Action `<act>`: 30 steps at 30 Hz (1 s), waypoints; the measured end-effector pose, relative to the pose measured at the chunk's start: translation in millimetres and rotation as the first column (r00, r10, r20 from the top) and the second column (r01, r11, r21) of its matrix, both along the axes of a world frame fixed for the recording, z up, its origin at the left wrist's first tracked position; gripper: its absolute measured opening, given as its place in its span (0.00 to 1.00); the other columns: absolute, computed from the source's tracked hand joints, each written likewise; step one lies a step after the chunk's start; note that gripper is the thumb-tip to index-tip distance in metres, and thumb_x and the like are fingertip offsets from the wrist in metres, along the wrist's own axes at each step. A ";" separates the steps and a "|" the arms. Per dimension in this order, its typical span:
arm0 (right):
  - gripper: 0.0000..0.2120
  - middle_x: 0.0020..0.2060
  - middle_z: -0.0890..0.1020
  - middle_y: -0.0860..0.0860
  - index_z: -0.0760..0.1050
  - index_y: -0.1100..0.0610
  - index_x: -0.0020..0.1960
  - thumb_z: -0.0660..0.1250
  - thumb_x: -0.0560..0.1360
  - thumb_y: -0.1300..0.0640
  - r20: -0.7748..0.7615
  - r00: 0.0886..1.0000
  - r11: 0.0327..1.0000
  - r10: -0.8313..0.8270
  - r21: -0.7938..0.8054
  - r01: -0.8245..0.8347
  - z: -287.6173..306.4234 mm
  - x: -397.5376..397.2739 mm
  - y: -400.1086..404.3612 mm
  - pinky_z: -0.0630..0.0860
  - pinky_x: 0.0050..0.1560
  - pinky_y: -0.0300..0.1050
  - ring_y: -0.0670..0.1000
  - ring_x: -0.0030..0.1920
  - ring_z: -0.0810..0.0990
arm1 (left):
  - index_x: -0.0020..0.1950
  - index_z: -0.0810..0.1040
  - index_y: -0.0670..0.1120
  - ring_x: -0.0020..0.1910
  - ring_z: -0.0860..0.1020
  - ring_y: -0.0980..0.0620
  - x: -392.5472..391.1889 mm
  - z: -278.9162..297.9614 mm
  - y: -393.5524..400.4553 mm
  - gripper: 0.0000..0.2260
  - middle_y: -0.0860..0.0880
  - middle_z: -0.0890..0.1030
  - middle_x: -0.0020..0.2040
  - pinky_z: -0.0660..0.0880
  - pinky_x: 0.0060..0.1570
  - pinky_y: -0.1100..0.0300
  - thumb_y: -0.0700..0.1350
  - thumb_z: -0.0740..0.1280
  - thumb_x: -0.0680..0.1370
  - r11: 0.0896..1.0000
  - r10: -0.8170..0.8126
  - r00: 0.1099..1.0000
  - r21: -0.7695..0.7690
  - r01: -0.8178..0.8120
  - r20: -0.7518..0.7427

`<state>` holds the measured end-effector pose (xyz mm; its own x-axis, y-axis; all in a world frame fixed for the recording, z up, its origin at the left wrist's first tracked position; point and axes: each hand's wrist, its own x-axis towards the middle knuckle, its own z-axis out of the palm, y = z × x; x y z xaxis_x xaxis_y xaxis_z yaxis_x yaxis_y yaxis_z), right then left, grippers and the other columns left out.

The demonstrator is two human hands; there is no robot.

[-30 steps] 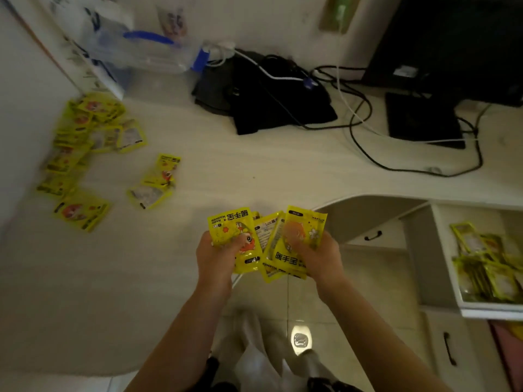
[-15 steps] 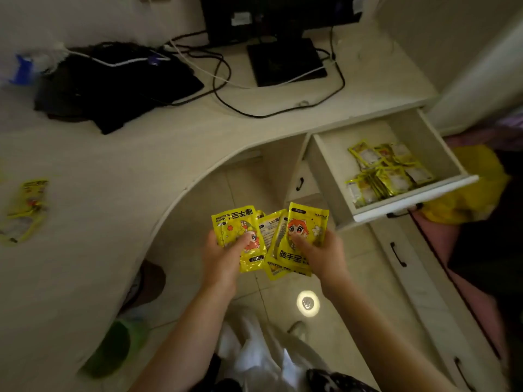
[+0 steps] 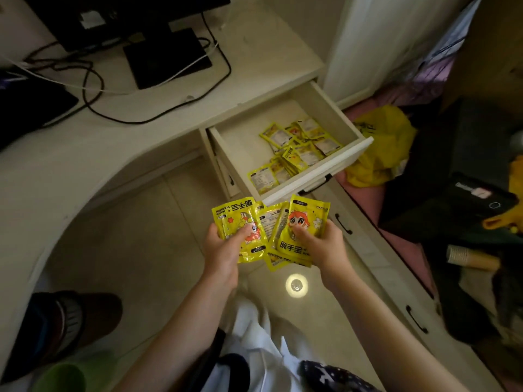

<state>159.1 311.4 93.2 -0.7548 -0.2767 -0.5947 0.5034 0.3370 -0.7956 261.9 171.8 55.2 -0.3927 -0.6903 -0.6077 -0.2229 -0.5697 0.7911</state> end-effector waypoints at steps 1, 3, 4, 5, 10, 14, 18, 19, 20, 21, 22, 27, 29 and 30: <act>0.14 0.47 0.84 0.53 0.75 0.58 0.57 0.72 0.72 0.57 0.007 1.000 1.000 -0.009 -0.001 0.009 -0.7 -9.5 2.9 0.80 0.35 0.42 0.50 0.44 0.85 | 0.51 0.78 0.46 0.45 0.84 0.44 -10.9 1.1 1.4 0.15 0.44 0.85 0.47 0.80 0.48 0.43 0.36 0.76 0.68 1.000 -0.009 1.000 0.002 0.009 -0.002; 0.15 0.47 0.84 0.53 0.75 0.58 0.57 0.72 0.72 0.57 0.014 1.000 1.000 -0.026 -0.005 0.026 -3.0 -30.5 5.2 0.80 0.34 0.42 0.51 0.44 0.85 | 0.52 0.79 0.45 0.47 0.83 0.43 -32.6 1.7 1.8 0.15 0.43 0.85 0.47 0.80 0.48 0.43 0.36 0.76 0.68 1.000 -0.019 1.000 0.022 0.019 -0.009; 0.15 0.47 0.85 0.54 0.75 0.58 0.57 0.72 0.72 0.57 0.012 1.000 1.000 -0.028 -0.002 0.028 -4.7 -41.4 4.5 0.81 0.34 0.43 0.51 0.44 0.85 | 0.52 0.79 0.45 0.47 0.83 0.42 -43.5 1.0 0.9 0.15 0.43 0.85 0.48 0.80 0.49 0.43 0.36 0.76 0.68 0.999 -0.018 1.000 0.035 0.019 -0.011; 0.16 0.47 0.85 0.54 0.75 0.58 0.57 0.73 0.72 0.57 0.011 1.000 1.000 -0.029 0.001 0.029 -6.0 -52.7 2.9 0.82 0.37 0.46 0.52 0.44 0.85 | 0.53 0.78 0.44 0.48 0.83 0.42 -54.6 0.3 -0.9 0.15 0.43 0.84 0.48 0.80 0.49 0.42 0.36 0.76 0.68 0.999 -0.016 1.000 0.049 0.016 -0.015; 0.15 0.46 0.85 0.54 0.77 0.56 0.54 0.75 0.69 0.57 0.010 1.000 1.000 -0.003 0.010 0.003 -17.6 -114.6 -15.5 0.81 0.49 0.60 0.55 0.45 0.85 | 0.55 0.78 0.44 0.50 0.83 0.42 -113.6 -7.7 -18.4 0.18 0.43 0.84 0.50 0.78 0.53 0.38 0.36 0.77 0.67 0.994 0.000 1.000 0.110 0.000 -0.002; 0.15 0.46 0.85 0.54 0.77 0.54 0.53 0.76 0.68 0.55 0.022 0.999 0.999 0.023 0.022 -0.024 -21.3 -160.8 -33.5 0.81 0.49 0.61 0.55 0.45 0.86 | 0.53 0.78 0.46 0.50 0.83 0.42 -155.8 -13.1 -37.2 0.22 0.44 0.85 0.50 0.76 0.55 0.37 0.42 0.80 0.62 0.991 0.013 0.999 0.129 -0.017 0.030; 0.17 0.46 0.85 0.53 0.77 0.55 0.55 0.75 0.69 0.55 0.027 0.997 0.997 0.067 0.037 -0.068 -25.5 -202.3 -51.2 0.82 0.49 0.59 0.54 0.44 0.86 | 0.52 0.78 0.46 0.49 0.83 0.43 -193.6 -13.1 -50.9 0.20 0.44 0.85 0.49 0.78 0.53 0.39 0.42 0.79 0.63 0.991 0.012 0.998 0.134 -0.020 0.060; 0.17 0.47 0.85 0.53 0.77 0.55 0.56 0.75 0.69 0.55 0.032 0.997 0.997 0.071 0.042 -0.072 -26.8 -211.7 -55.5 0.82 0.49 0.59 0.53 0.44 0.86 | 0.50 0.78 0.47 0.48 0.83 0.43 -201.8 -12.4 -53.1 0.17 0.44 0.85 0.49 0.79 0.52 0.41 0.40 0.78 0.65 0.990 0.028 0.997 0.133 -0.038 0.069; 0.17 0.47 0.85 0.53 0.77 0.55 0.56 0.75 0.69 0.55 0.041 0.996 0.996 0.079 0.049 -0.080 -29.0 -221.1 -59.7 0.82 0.49 0.58 0.53 0.44 0.86 | 0.49 0.78 0.47 0.47 0.83 0.43 -209.8 -13.5 -55.4 0.15 0.43 0.85 0.49 0.79 0.51 0.41 0.38 0.77 0.67 0.990 0.044 0.997 0.134 -0.053 0.069; 0.18 0.47 0.85 0.53 0.76 0.55 0.56 0.75 0.69 0.55 0.051 0.995 0.995 0.086 0.051 -0.089 -31.4 -230.2 -64.1 0.82 0.49 0.58 0.53 0.45 0.86 | 0.48 0.78 0.48 0.47 0.83 0.43 -217.1 -14.3 -58.3 0.14 0.43 0.85 0.48 0.79 0.50 0.39 0.38 0.77 0.67 0.988 0.060 0.995 0.141 -0.070 0.075; 0.18 0.48 0.85 0.52 0.76 0.54 0.57 0.75 0.69 0.55 0.063 0.993 0.993 0.104 0.053 -0.108 -32.9 -238.9 -68.9 0.82 0.49 0.58 0.53 0.45 0.85 | 0.48 0.78 0.48 0.48 0.83 0.42 -224.0 -16.4 -60.4 0.15 0.44 0.85 0.48 0.78 0.51 0.37 0.39 0.78 0.66 0.987 0.074 0.995 0.140 -0.084 0.074; 0.21 0.49 0.84 0.52 0.74 0.54 0.58 0.75 0.68 0.51 0.074 0.973 0.965 0.220 0.132 -0.228 -46.6 -279.4 -91.9 0.81 0.51 0.57 0.53 0.47 0.84 | 0.60 0.75 0.48 0.53 0.82 0.42 -254.3 -40.7 -70.2 0.44 0.46 0.84 0.53 0.74 0.55 0.34 0.57 0.82 0.46 0.971 0.180 0.973 0.135 -0.199 0.143; 0.22 0.49 0.84 0.51 0.75 0.54 0.58 0.75 0.68 0.49 0.086 0.959 0.946 0.271 0.158 -0.282 -50.3 -296.6 -100.8 0.81 0.52 0.57 0.53 0.48 0.83 | 0.62 0.74 0.49 0.54 0.81 0.42 -264.1 -64.9 -74.6 0.49 0.46 0.82 0.56 0.74 0.54 0.34 0.59 0.82 0.43 0.956 0.245 0.956 0.124 -0.266 0.162; 0.22 0.49 0.84 0.51 0.75 0.53 0.58 0.76 0.67 0.48 0.096 0.950 0.937 0.298 0.161 -0.310 -51.5 -304.7 -105.2 0.80 0.53 0.57 0.53 0.49 0.83 | 0.62 0.74 0.49 0.54 0.81 0.41 -269.3 -66.9 -76.2 0.49 0.45 0.82 0.57 0.74 0.54 0.34 0.59 0.82 0.43 0.947 0.276 0.947 0.120 -0.297 0.165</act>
<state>-145.6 206.2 41.7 -0.6063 -0.3753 -0.7011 0.4067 0.6112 -0.6790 -7.4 95.6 -11.7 -0.0919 -0.6633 -0.7427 -0.1396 -0.7299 0.6691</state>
